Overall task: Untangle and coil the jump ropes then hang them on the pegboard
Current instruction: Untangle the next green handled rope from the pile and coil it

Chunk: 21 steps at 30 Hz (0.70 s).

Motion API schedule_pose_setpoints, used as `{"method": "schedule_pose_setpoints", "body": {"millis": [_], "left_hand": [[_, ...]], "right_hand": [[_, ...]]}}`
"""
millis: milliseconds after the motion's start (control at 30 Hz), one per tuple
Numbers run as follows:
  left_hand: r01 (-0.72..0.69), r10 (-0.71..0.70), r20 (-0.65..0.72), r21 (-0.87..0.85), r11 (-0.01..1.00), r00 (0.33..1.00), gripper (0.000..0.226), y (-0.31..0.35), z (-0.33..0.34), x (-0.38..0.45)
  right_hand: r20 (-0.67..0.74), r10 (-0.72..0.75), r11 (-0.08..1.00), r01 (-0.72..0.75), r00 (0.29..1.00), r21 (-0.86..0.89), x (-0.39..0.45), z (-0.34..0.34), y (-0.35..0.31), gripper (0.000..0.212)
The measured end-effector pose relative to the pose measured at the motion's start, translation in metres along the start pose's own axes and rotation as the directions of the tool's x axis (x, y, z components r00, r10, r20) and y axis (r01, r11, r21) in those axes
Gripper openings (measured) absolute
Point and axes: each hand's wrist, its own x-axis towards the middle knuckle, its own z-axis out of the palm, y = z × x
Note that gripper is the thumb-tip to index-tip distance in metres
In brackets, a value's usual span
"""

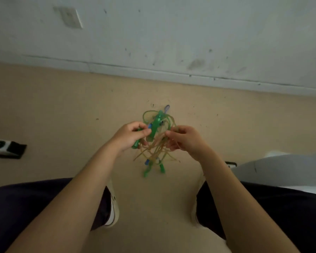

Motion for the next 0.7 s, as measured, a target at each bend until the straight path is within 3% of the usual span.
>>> {"method": "schedule_pose_setpoints", "body": {"millis": [67,200,300,367,500,633,700], "left_hand": [[-0.078,0.079,-0.058,0.024,0.997,0.995,0.002,0.028,-0.012,-0.026],[-0.201,0.205,-0.105,0.044,0.979,0.973,0.018,0.067,-0.026,-0.066],[-0.262,0.263,-0.143,0.026,0.965,0.954,0.02,0.085,-0.034,-0.086],[-0.278,0.281,-0.147,0.041,0.96,0.948,0.018,0.093,-0.036,-0.095],[-0.275,0.287,-0.101,0.113,0.955,0.953,0.004,0.098,-0.027,-0.1],[-0.257,0.268,-0.052,0.157,0.954,0.962,0.008,0.096,-0.014,-0.1],[-0.232,0.234,0.042,0.388,0.892,0.971,0.015,0.094,-0.014,-0.1]], "right_hand": [[0.034,-0.061,0.997,0.063,0.998,-0.046,-0.024,-0.007,-0.03,0.021],[0.12,-0.148,0.968,0.169,0.982,-0.186,-0.068,-0.016,-0.078,0.02],[0.099,-0.247,0.858,0.265,0.964,-0.441,-0.092,-0.024,-0.104,0.015],[0.059,-0.321,0.803,0.304,0.945,-0.513,-0.102,-0.029,-0.114,0.008],[0.058,-0.295,0.874,0.294,0.954,-0.387,-0.108,-0.036,-0.112,0.008],[0.07,-0.35,0.899,0.356,0.934,-0.256,-0.105,-0.032,-0.104,0.025],[0.1,-0.375,0.895,0.388,0.922,-0.221,-0.102,-0.032,-0.104,0.038]]}}
